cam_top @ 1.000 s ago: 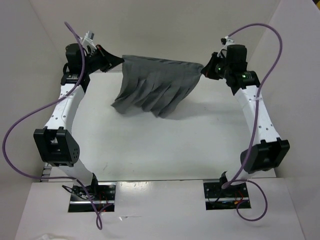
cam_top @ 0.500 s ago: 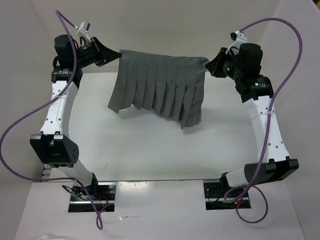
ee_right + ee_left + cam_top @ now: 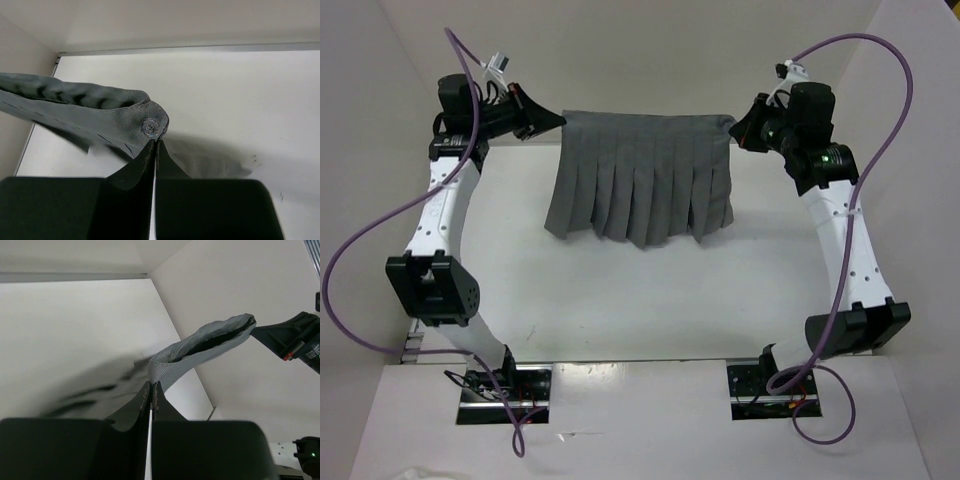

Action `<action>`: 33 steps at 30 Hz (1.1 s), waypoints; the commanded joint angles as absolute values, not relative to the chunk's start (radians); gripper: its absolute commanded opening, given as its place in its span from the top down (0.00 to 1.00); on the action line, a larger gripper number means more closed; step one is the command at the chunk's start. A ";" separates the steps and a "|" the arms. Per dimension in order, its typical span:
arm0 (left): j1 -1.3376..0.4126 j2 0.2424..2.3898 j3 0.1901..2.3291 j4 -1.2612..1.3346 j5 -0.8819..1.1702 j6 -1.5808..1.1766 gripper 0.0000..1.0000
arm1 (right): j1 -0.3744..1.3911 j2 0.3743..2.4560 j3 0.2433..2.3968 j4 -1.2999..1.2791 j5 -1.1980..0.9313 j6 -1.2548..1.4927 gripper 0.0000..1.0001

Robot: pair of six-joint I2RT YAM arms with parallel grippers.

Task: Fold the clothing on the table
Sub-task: Flatten the skirt out

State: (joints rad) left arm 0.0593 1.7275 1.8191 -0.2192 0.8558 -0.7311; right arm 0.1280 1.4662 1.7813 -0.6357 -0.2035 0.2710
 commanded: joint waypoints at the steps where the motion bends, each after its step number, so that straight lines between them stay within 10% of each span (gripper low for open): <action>1: 0.092 1.508 1.711 -0.134 0.893 -0.695 1.00 | 0.141 1.283 1.738 -0.653 -0.179 0.242 1.00; 16: 0.103 1.075 1.460 -0.202 0.923 -0.695 1.00 | 0.170 0.914 1.632 -0.721 -0.262 0.265 1.00; 33: 0.112 1.948 1.621 -0.083 0.890 -0.607 1.00 | 0.123 1.656 1.468 -0.407 -0.334 0.287 1.00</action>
State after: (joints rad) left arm 0.1043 1.8870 1.4857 -0.1314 0.8890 -0.6655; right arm 0.1574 1.6039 1.4231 -0.5266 -0.3046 0.2981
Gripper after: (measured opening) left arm 0.009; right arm 0.005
